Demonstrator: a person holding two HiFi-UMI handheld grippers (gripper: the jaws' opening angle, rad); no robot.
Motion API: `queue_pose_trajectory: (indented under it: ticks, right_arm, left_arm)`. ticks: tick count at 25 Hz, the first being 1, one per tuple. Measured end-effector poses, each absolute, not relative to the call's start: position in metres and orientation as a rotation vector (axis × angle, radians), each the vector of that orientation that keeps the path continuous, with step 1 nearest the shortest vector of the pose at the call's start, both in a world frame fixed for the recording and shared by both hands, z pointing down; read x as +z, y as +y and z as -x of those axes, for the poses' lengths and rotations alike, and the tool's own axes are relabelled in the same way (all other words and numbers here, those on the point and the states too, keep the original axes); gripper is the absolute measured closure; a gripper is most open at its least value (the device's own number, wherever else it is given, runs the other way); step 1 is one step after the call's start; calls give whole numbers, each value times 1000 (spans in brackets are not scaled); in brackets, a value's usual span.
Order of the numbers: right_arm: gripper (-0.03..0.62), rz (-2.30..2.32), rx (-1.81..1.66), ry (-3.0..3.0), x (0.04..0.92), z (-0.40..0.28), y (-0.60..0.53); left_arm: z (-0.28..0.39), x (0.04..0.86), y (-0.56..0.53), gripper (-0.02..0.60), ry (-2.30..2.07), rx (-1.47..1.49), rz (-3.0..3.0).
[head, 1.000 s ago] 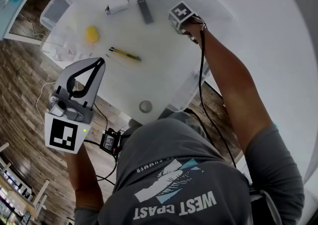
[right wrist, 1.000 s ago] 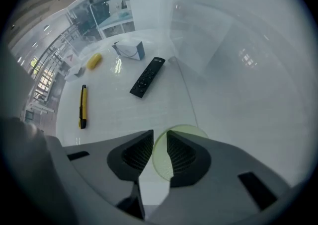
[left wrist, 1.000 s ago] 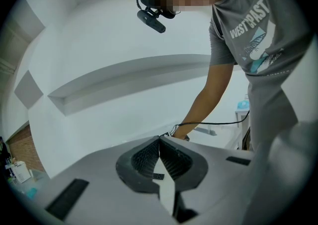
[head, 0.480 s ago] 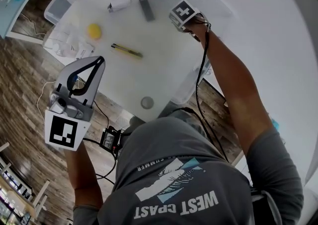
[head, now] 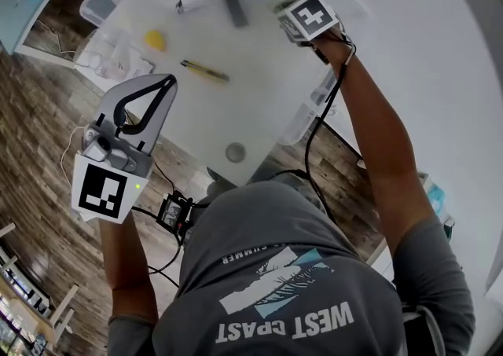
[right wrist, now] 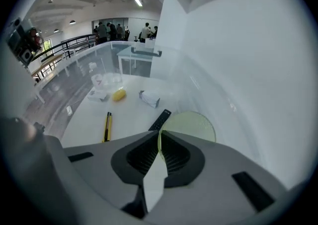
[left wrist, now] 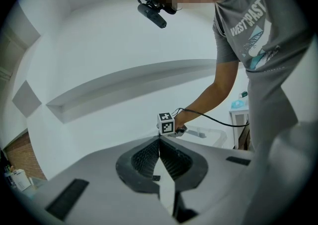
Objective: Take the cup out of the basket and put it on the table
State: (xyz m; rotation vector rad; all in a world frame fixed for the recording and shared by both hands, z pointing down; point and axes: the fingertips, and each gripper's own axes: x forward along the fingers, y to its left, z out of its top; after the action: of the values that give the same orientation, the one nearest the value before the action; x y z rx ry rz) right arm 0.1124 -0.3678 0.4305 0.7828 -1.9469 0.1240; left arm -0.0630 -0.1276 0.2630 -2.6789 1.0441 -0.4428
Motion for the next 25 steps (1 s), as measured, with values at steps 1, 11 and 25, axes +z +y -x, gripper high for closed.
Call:
queue_pose_trajectory:
  ticks: [1,11,25]
  right_arm:
    - [565,-790,104,-1966,420,-109,-362]
    - [565,-819,-60,-2139,334,-84,-299]
    - [565,-798,-206,-2314,275,-39,-204]
  left_arm:
    - [62,262,-125,571,1034,-444,2676]
    - [58,254,-104,571,993,-443,2646]
    - [69,256,-82,571,997,-473,2609]
